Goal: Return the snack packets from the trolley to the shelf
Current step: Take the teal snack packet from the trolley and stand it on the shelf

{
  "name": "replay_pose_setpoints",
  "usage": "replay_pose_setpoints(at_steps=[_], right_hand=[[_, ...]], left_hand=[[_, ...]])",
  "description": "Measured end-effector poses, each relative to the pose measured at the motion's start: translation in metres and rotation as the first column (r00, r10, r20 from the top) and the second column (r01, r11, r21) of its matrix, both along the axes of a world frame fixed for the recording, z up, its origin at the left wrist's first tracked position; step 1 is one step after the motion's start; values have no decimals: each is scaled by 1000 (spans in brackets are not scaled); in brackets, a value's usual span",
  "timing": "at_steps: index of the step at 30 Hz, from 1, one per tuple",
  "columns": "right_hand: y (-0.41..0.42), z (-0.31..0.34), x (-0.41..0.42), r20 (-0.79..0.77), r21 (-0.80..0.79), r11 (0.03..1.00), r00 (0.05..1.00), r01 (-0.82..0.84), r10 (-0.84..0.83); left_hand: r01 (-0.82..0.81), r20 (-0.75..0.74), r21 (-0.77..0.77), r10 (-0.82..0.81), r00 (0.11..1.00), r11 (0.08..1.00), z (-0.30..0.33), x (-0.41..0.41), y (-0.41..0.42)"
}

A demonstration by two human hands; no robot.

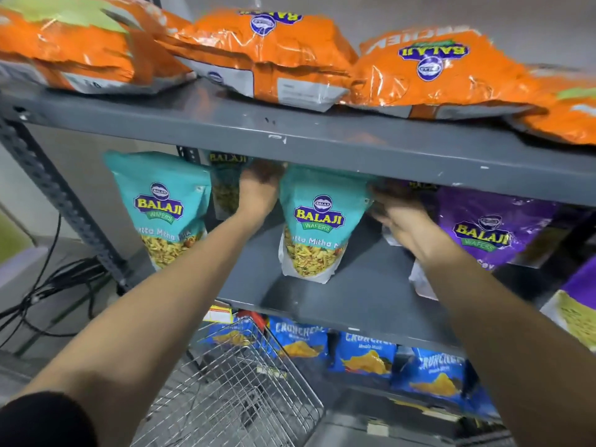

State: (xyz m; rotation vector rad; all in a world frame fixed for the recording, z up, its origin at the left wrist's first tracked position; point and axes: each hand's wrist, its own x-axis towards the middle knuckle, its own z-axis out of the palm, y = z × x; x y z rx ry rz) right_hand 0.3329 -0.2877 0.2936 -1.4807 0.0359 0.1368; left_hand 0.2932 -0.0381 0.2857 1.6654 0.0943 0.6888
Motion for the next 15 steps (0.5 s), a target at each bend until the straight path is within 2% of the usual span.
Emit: replay_pose_setpoints(at_steps=[3,6,8,10,11,13,15], right_hand=[[-1,4,3,62,-9,998,996,59,-58],[-3,-8,1,149,-73,996,988,51,-40],[-5,-27,-3,85,-76,995,994,-69,75],[-5,-53,-6,-14,-102,966,972,-237,236],[-3,-67,-8,-61,-134,945,954,-300,294],[4,-95,-10,-143,-194,902,921,-385,362],[15,-119,-15,-211,-274,849,890,-451,405]], left_hand=[[-23,23,-87,25,999,996,2,9,2],[-4,5,-57,4,1000,998,-5,5,5],[67,-27,-106,-70,997,992,-18,-4,4],[126,-146,-152,-148,978,980,-43,-14,4],[168,-252,-145,-201,947,975,-58,-19,5],[305,-470,-133,-331,818,943,-89,-25,8],[447,-564,-144,-444,696,883,-111,-29,8]])
